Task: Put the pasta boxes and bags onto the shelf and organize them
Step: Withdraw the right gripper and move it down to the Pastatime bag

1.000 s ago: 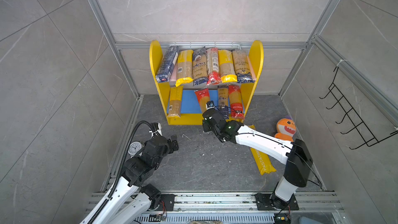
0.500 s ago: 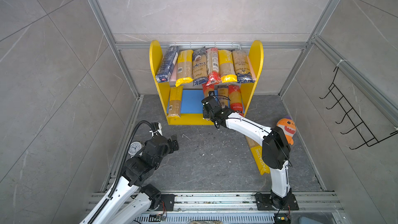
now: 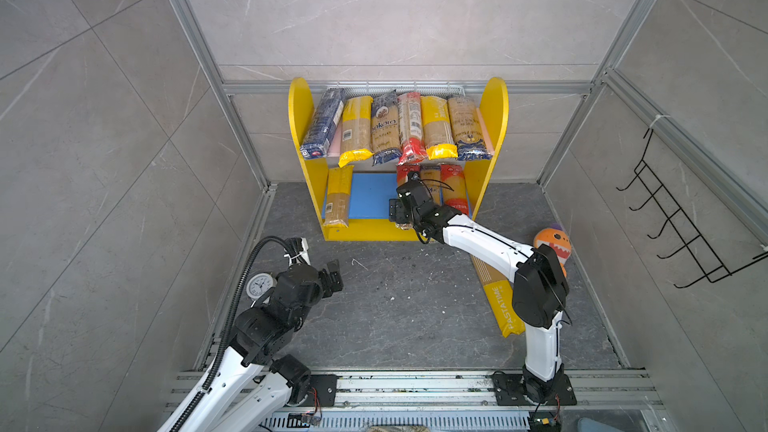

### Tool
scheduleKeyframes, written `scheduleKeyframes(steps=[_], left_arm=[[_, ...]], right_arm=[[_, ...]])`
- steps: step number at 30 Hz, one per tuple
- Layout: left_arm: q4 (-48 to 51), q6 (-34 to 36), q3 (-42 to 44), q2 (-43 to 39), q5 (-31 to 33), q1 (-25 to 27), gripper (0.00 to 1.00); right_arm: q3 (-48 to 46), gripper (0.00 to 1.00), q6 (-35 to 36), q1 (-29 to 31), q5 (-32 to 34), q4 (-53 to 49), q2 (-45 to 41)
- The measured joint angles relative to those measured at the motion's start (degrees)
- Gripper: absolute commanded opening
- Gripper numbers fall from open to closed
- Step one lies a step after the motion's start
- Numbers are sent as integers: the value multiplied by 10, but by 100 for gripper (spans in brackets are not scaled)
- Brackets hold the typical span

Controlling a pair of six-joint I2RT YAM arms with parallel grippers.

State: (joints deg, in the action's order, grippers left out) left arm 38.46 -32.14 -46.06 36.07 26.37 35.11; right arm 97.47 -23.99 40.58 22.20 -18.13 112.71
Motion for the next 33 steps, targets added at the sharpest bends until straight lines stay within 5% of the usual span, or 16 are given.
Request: scheduleKeyframes(steps=[11,19,33], left_arm=[[10,-20,4,-27,-8,0,100],[1,-43,44,-9,-42,0,100],[-67,-70,49,91,-59,71,100]], right_arm=[[-225,95,-9,28,-44,21,-223],[-471,96,-85,29,18,-23,-415],[-612,99,-238,-13,121,-125,-456]])
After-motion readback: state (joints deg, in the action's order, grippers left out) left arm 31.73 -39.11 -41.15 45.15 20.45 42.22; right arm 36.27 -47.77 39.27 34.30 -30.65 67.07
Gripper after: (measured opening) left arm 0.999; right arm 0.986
